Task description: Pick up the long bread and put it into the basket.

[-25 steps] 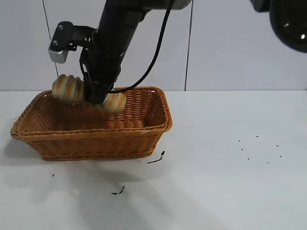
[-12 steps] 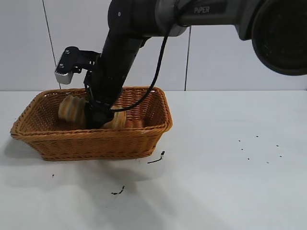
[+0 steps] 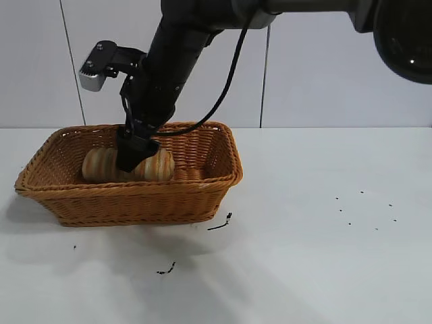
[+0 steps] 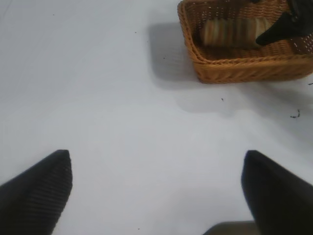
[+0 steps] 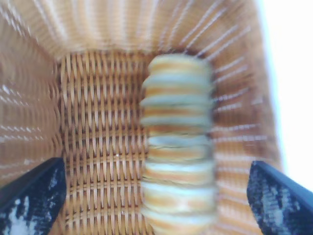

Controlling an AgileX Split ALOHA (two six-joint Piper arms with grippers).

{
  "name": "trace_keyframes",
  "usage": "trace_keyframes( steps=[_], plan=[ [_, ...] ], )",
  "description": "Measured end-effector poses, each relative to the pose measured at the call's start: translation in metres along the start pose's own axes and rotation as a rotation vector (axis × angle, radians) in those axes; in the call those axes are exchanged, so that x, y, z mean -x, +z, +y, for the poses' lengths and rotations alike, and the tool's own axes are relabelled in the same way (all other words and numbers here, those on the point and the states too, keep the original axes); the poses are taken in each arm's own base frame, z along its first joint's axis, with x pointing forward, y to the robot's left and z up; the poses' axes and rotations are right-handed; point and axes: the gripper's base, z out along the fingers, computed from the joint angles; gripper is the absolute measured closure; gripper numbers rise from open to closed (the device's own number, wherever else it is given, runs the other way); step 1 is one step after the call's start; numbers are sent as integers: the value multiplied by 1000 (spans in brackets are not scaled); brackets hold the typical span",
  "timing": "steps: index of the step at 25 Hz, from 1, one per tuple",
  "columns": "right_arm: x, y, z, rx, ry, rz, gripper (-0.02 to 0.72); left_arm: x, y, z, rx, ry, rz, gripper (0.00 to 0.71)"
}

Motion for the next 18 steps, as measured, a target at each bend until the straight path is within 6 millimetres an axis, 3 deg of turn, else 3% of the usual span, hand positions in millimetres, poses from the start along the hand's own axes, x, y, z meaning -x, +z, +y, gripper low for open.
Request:
trace_keyframes(
  steps=[3, 7, 13, 18],
  plan=[
    [12, -32, -4, -30, 138, -22, 14, 0, 0, 0, 0, 0, 0, 17],
    [13, -57, -7, -81, 385, 30, 14, 0, 0, 0, 0, 0, 0, 17],
    [-6, -61, -14, -165, 611, 165, 14, 0, 0, 0, 0, 0, 0, 17],
    [-39, -73, -44, -220, 785, 173, 14, 0, 0, 0, 0, 0, 0, 17]
  ],
)
